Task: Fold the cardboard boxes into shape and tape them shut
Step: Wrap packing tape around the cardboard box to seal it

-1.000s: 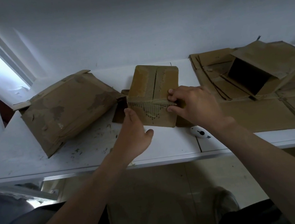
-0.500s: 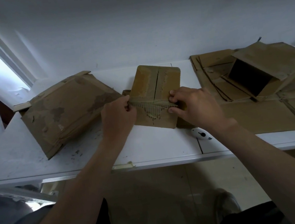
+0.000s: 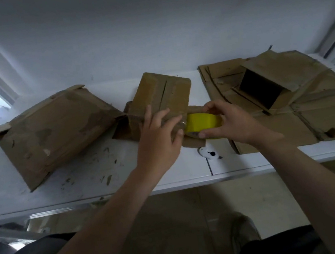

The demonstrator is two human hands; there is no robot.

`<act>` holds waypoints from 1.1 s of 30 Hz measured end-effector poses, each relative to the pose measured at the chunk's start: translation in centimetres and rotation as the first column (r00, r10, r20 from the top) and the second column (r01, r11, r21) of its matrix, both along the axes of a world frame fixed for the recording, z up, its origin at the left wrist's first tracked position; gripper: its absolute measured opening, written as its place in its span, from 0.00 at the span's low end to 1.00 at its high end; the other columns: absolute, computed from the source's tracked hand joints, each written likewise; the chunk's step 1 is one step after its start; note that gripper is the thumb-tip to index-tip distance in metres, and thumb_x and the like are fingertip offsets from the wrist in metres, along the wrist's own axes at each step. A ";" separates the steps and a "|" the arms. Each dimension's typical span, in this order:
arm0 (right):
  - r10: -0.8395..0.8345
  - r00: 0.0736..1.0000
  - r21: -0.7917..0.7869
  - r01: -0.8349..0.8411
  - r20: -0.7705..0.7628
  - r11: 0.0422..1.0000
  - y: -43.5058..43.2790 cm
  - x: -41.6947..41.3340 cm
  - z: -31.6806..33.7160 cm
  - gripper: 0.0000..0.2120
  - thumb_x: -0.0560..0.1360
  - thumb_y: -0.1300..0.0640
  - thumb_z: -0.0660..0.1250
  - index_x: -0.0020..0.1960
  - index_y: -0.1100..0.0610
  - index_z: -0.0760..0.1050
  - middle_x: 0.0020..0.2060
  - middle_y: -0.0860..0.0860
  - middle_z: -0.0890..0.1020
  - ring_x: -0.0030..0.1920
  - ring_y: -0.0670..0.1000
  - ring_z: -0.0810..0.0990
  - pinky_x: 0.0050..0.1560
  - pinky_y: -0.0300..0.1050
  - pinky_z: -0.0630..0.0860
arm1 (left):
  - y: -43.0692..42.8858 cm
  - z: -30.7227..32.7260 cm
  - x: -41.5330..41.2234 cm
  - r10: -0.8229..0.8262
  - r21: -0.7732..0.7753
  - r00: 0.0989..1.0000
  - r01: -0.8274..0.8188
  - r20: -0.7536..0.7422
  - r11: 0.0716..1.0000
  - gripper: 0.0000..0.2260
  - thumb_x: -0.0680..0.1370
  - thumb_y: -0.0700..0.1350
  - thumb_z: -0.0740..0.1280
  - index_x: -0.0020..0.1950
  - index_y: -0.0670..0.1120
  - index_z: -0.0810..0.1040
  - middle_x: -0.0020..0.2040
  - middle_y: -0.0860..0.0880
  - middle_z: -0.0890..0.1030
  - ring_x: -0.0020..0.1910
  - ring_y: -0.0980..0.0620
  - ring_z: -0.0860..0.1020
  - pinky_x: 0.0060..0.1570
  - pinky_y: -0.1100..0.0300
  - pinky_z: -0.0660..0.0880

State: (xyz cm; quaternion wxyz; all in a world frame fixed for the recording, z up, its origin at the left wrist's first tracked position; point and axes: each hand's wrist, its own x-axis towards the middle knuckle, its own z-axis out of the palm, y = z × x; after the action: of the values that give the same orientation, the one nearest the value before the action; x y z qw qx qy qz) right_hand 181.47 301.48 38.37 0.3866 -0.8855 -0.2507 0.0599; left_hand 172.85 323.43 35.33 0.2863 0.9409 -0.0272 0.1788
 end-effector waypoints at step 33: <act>-0.006 1.000 -0.126 0.007 0.006 0.992 4.1 -0.6 0.9 0.16 0.71 0.49 0.77 0.57 0.51 0.83 0.46 0.51 0.85 0.46 0.50 0.82 0.43 0.45 0.79 | 1.0 -0.6 5.1 0.178 -0.175 0.982 -0.165 0.058 0.970 0.16 0.71 0.57 0.77 0.49 0.53 0.74 0.59 0.50 0.75 0.77 0.46 0.61 0.58 0.55 0.66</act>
State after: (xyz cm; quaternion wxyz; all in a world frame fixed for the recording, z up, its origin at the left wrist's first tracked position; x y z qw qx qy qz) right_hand 180.85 305.56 39.27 0.3292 -0.9092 -0.2445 0.0719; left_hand 177.91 324.43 34.73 0.3477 0.9047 0.0592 0.2391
